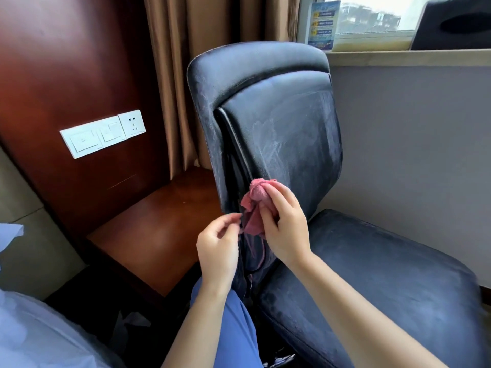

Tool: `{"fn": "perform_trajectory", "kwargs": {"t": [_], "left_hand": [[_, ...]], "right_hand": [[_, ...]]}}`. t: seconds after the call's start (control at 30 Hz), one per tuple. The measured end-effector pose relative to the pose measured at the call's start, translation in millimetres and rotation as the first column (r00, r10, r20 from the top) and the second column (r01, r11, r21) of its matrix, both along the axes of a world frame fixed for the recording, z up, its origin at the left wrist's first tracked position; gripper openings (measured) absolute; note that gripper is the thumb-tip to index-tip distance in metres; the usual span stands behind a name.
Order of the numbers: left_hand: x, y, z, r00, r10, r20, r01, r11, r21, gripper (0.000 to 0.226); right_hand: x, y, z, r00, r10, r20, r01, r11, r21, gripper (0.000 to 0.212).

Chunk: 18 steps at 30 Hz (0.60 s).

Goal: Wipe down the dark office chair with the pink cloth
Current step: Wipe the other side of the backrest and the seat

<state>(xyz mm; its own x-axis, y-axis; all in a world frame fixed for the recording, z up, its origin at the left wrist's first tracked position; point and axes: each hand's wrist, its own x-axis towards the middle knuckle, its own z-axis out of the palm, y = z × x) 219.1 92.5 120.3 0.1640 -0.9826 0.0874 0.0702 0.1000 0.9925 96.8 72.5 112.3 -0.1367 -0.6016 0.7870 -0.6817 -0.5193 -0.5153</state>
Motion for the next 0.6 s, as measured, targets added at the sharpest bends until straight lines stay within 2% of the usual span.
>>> {"fn": "perform_trajectory", "kwargs": {"t": [0.1,0.23,0.4,0.5,0.6], "left_hand": [[-9,5,2,0.996,-0.08,0.04,0.08,0.997,0.0,0.029],[-22,10,8,0.971,-0.24,0.015,0.239,0.97,0.037,0.031],[-39,12,20,0.911,-0.408,-0.065,0.412,0.909,0.067,0.038],[-47,10,21,0.862,-0.504,-0.051,0.506,0.86,0.067,0.033],[-60,4,14,0.86,-0.51,-0.009,0.507,0.855,0.108,0.025]], "right_hand": [[-11,9,7,0.984,-0.028,0.174,0.017,0.998,0.065,0.025],[-26,18,13,0.937,-0.085,0.339,0.04,0.99,0.138,0.021],[-43,17,16,0.771,-0.162,0.615,-0.065,0.942,0.33,0.027],[-51,18,21,0.712,-0.193,0.675,-0.095,0.926,0.365,0.029],[-61,20,18,0.661,-0.227,0.715,-0.123,0.908,0.402,0.031]]}}
